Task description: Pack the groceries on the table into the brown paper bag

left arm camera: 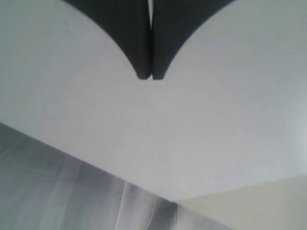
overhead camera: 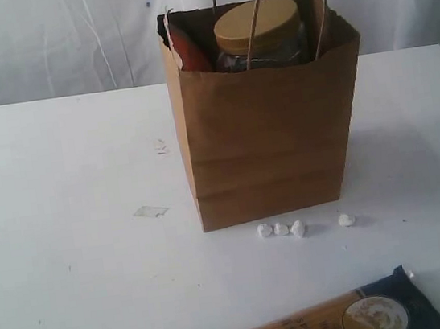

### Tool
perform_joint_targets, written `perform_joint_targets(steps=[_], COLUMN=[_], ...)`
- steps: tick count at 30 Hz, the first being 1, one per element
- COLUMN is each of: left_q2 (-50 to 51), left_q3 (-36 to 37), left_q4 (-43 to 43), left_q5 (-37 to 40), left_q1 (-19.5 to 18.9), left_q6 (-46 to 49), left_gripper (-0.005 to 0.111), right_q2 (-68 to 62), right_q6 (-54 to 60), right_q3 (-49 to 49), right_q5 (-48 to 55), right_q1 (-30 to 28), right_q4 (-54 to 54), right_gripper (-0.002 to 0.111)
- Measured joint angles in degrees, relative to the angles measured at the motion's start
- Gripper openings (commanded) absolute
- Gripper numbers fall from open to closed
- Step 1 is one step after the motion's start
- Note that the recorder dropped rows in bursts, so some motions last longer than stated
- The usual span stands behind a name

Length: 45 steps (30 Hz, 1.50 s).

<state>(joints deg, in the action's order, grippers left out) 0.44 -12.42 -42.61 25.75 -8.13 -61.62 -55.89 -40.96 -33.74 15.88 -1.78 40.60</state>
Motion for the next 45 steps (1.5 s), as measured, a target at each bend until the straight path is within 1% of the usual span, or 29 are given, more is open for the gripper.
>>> perform_joint_targets(steps=[2, 4, 7, 9, 11, 16, 17, 19, 22, 24, 25, 26, 31, 38, 42, 45], left_q2=[0.0, 0.0, -0.1, -0.1, -0.1, -0.1, -0.1, -0.1, -0.1, -0.1, -0.1, -0.1, -0.1, -0.1, -0.1, -0.1], left_q3=[2.0, 3.8, 6.7, 8.6, 10.4, 12.2, 12.2, 12.2, 12.2, 12.2, 12.2, 12.2, 12.2, 12.2, 12.2, 12.2], left_q4=[1.2, 1.6, 2.2, 2.2, 2.2, 2.7, 2.7, 2.7, 2.7, 2.7, 2.7, 2.7, 3.0, 4.5, 4.7, 4.7], left_q5=[-0.4, -3.9, -12.4, -18.1, -20.6, -19.1, -18.9, -18.9, -18.6, -18.6, -18.6, -18.6, -18.6, -19.2, -20.1, -20.5], left_q1=[0.0, 0.0, 0.0, 0.0, 0.0, 0.0, 0.0, 0.0, 0.0, 0.0, 0.0, 0.0, 0.0, 0.0, 0.0, 0.0], left_q6=[-1.8, -2.7, -2.3, 0.4, 4.3, 8.1, 8.4, 8.5, 8.6, 8.6, 8.6, 8.6, 8.8, 8.8, 8.8, 8.8], left_gripper=[0.000, 0.000, 0.000, 0.000, 0.000, 0.000, 0.000, 0.000, 0.000, 0.000, 0.000, 0.000, 0.000, 0.000, 0.000, 0.000], right_q2=[-4.8, -9.6, -15.5, -18.4, -21.4, -29.9, -31.1, -33.6, -36.5, -38.1, -38.8, -39.5, -41.6, -43.8, -44.0, -44.1], right_q6=[19.7, 34.5, 42.8, 44.7, 45.7, 46.3, 46.3, 46.6, 47.5, 47.7, 47.8, 47.8, 47.9, 47.9, 47.9, 47.9], right_q3=[-3.2, -8.3, -14.6, -16.5, -17.0, -17.1, -17.1, -17.1, -17.1, -17.1, -17.1, -17.1, -17.1, -16.0, -13.2, -11.9], right_q5=[6.1, 15.9, 26.6, 29.4, 29.6, 25.5, 24.7, 23.0, 22.0, 20.8, 20.0, 18.9, 11.5, 4.3, -1.1, -3.4], right_q1=[3.5, 7.2, 11.9, 15.0, 17.2, 20.5, 20.9, 21.4, 22.2, 22.5, 22.5, 22.7, 22.8, 22.8, 22.8, 22.8], right_q4=[-14.5, -26.8, -35.4, -37.7, -38.5, -40.0, -40.6, -40.6, -40.6, -40.6, -40.6, -40.9, -41.2, -42.0, -42.0, -42.0], right_gripper=[0.000, 0.000, 0.000, 0.000, 0.000, 0.000, 0.002, 0.010, 0.030, 0.041, 0.045, 0.046, 0.046, 0.045, 0.038, 0.036])
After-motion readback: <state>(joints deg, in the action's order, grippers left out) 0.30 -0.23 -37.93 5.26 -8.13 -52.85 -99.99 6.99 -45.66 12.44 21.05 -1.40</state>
